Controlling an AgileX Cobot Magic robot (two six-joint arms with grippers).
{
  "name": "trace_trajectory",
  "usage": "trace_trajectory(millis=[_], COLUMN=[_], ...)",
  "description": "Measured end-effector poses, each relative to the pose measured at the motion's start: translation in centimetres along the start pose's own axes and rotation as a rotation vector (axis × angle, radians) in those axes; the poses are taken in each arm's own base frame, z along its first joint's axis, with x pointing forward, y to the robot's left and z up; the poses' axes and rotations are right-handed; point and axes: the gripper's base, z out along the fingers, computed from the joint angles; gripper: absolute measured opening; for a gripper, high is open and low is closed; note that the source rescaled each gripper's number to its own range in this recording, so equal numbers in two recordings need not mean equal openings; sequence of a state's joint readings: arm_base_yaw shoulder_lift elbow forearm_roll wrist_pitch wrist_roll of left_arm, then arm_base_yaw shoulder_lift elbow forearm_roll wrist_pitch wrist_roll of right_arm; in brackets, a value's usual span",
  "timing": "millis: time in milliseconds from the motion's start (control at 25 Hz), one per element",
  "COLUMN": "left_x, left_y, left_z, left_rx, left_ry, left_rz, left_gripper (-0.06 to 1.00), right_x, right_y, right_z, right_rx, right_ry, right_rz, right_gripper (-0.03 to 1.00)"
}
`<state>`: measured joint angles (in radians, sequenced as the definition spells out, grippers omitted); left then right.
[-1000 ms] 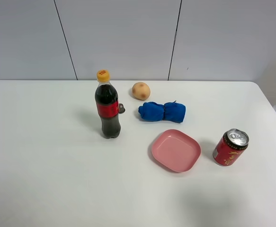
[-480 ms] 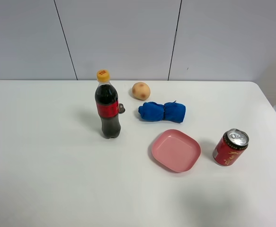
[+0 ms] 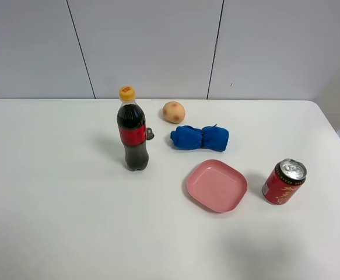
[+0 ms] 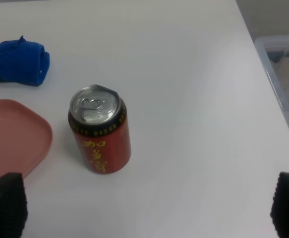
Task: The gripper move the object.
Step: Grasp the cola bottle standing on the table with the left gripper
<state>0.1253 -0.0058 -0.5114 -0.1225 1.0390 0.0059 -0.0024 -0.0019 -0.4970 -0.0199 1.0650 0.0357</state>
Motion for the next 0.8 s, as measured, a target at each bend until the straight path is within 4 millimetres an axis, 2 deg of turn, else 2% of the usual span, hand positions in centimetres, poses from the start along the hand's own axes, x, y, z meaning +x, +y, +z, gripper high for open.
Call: trace_trajectory(millis=[160, 280, 560, 800], left_x=[-1.8, -3.1, -6.3, -7.4], left_y=[-0.6, -0.6, -0.3, 0.0], left_z=[-0.4, 0.5, 3.6, 6.7], left_rx=[0.054, 0.061, 0.046, 0.029], left_ry=[-0.123, -0.142, -0.206, -0.142], left_rz=[-0.036, -0.053, 0.029, 0.181], left_gripper=[1.0, 1.0, 1.0, 1.0], right_x=[0.0, 0.0, 0.0, 0.0], right_y=[0.0, 0.0, 0.0, 0.0], right_z=[0.0, 0.0, 0.0, 0.0], right_rx=[0.0, 0.0, 0.0, 0.0], right_ry=[0.0, 0.0, 0.0, 0.0], right_rz=[0.0, 0.0, 0.0, 0.0], right_gripper=[1.0, 1.0, 1.0, 1.0])
